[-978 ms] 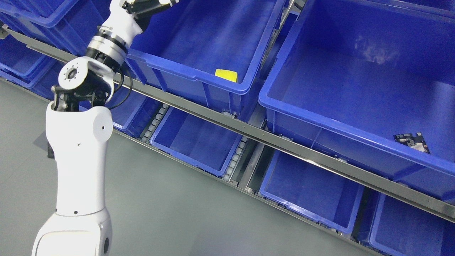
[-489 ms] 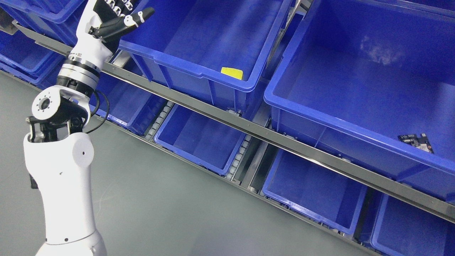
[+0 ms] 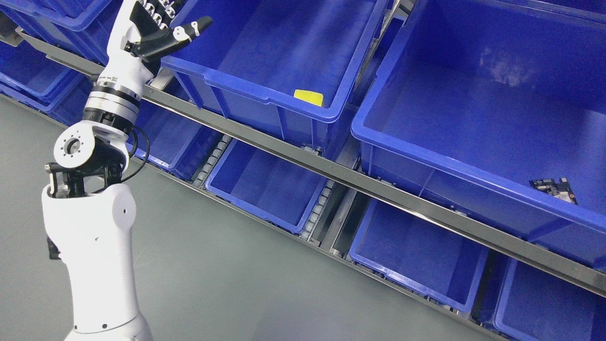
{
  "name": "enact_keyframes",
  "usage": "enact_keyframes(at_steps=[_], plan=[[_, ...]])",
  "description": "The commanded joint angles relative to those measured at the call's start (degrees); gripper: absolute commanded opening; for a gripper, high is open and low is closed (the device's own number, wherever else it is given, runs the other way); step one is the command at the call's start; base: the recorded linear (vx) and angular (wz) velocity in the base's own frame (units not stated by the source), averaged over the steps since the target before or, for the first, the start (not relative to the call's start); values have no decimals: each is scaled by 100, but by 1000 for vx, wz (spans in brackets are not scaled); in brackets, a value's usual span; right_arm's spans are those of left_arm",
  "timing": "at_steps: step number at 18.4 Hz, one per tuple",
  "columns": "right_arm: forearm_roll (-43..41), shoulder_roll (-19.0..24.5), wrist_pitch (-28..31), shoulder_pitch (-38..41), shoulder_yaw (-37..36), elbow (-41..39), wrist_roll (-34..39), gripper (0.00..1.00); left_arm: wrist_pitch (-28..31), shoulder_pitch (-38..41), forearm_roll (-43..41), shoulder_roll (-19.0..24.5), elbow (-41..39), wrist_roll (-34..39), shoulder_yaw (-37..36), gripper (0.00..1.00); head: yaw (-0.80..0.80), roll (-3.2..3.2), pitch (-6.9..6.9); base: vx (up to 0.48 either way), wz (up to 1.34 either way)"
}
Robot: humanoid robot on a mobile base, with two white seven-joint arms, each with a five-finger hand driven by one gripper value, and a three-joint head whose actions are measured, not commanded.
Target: Move yellow foam block to right shelf middle
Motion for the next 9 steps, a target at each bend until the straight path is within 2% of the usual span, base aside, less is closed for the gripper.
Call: enact_keyframes(at_steps=[1,9], plan=[[0,-100,4,-9,0,-100,4,100,-318,124,-109,-47,-60,-5,-8,100,0,0,0,0,0],[0,-100,4,-17,0,-100,4,100,-415,265,-109,-47,-24,-14,62,100,0,0,0,0,0]])
